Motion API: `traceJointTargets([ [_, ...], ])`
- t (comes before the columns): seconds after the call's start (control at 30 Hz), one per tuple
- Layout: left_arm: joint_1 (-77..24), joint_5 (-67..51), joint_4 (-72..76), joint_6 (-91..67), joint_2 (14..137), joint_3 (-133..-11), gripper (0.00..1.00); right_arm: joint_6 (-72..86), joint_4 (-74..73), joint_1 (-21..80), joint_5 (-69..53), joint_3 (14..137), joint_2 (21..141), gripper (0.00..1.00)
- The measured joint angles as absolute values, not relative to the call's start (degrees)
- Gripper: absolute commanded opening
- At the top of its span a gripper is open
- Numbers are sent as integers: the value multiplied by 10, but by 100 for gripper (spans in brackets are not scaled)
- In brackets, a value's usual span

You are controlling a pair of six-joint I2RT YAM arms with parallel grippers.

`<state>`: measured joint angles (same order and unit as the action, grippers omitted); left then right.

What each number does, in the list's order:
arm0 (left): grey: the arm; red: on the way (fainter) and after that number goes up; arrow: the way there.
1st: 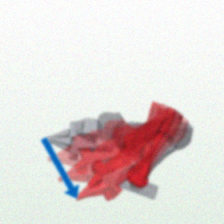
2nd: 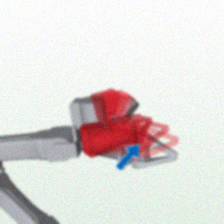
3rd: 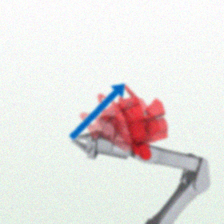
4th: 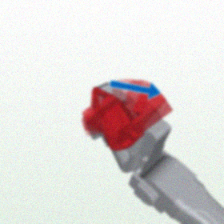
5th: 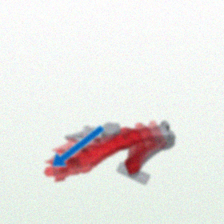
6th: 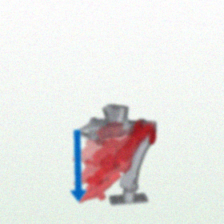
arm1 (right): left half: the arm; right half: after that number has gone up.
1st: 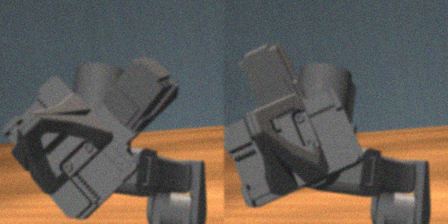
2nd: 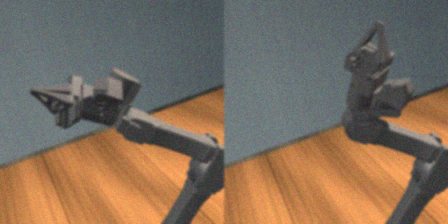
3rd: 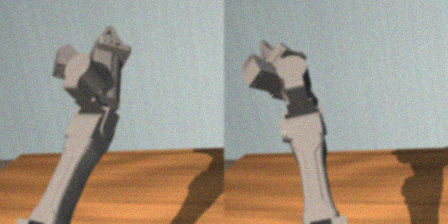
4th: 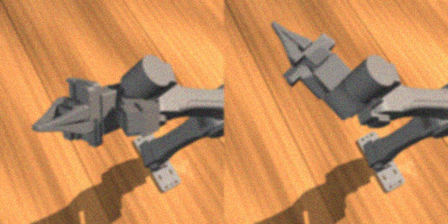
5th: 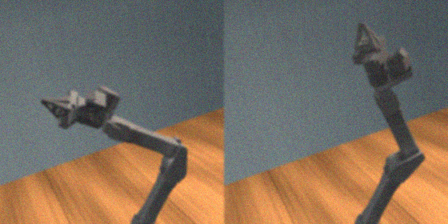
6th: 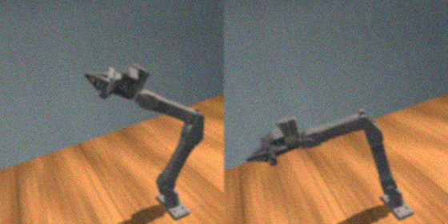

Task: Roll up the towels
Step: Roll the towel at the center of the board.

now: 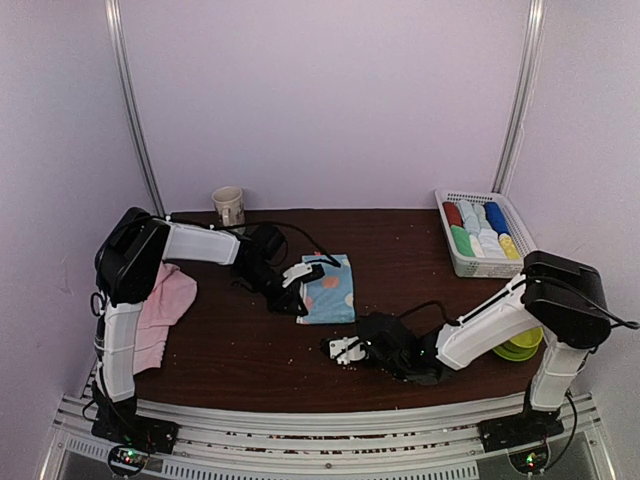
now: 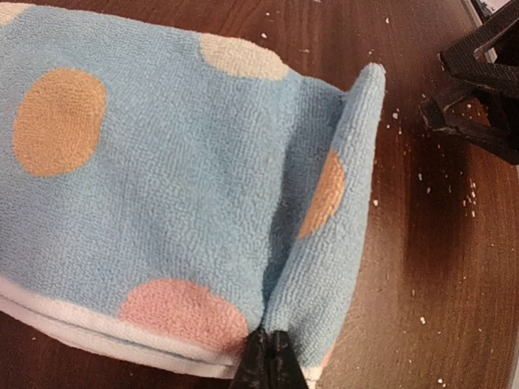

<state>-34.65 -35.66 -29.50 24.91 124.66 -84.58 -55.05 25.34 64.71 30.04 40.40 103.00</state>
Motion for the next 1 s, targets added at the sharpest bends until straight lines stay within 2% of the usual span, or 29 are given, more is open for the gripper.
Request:
traceJointTargets([
  [0.5,-342,-369,-295,249,1250,-846,0,-646,256,645,337,492,1130,45],
  [0.67,-341,-374,-296,249,1251,-846,0,-652,277,635,354,509,1155,43],
  [1.0,-338,-380,-299,250,1252,-846,0,-651,265,620,369,562,1201,15],
])
